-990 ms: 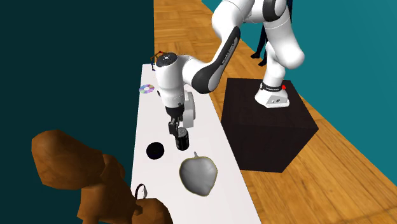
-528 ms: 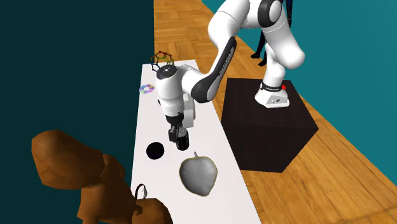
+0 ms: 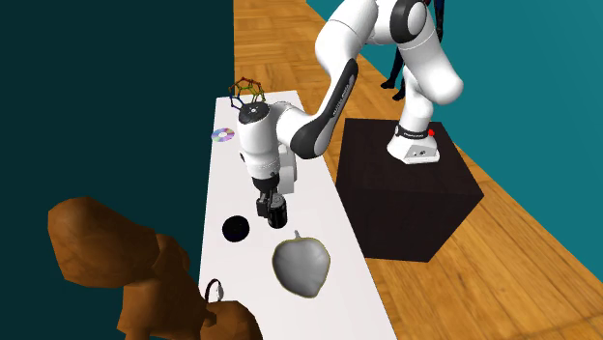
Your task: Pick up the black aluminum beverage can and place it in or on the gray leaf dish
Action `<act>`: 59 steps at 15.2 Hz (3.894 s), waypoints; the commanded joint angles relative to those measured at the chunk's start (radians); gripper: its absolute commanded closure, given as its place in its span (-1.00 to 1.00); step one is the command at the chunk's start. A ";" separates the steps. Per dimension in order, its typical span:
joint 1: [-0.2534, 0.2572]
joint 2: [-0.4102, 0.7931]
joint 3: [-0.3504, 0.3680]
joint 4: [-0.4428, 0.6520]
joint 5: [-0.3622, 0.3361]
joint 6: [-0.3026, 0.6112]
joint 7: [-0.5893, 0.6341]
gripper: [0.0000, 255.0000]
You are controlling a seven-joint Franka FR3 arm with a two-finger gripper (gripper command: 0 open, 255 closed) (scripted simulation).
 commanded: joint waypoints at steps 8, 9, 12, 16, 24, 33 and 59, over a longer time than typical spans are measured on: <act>-0.001 -0.001 0.000 -0.001 0.000 0.000 -0.001 1.00; -0.001 0.000 0.000 0.000 0.000 0.000 -0.001 1.00; -0.004 -0.016 0.005 0.002 0.007 -0.018 -0.004 1.00; -0.010 -0.046 0.016 0.011 0.021 -0.054 -0.012 1.00; 0.010 -0.013 0.046 0.099 0.047 -0.160 -0.060 -1.00; 0.035 0.064 0.046 0.116 0.038 -0.137 -0.076 -1.00; 0.026 0.009 0.064 0.137 0.061 -0.211 -0.085 1.00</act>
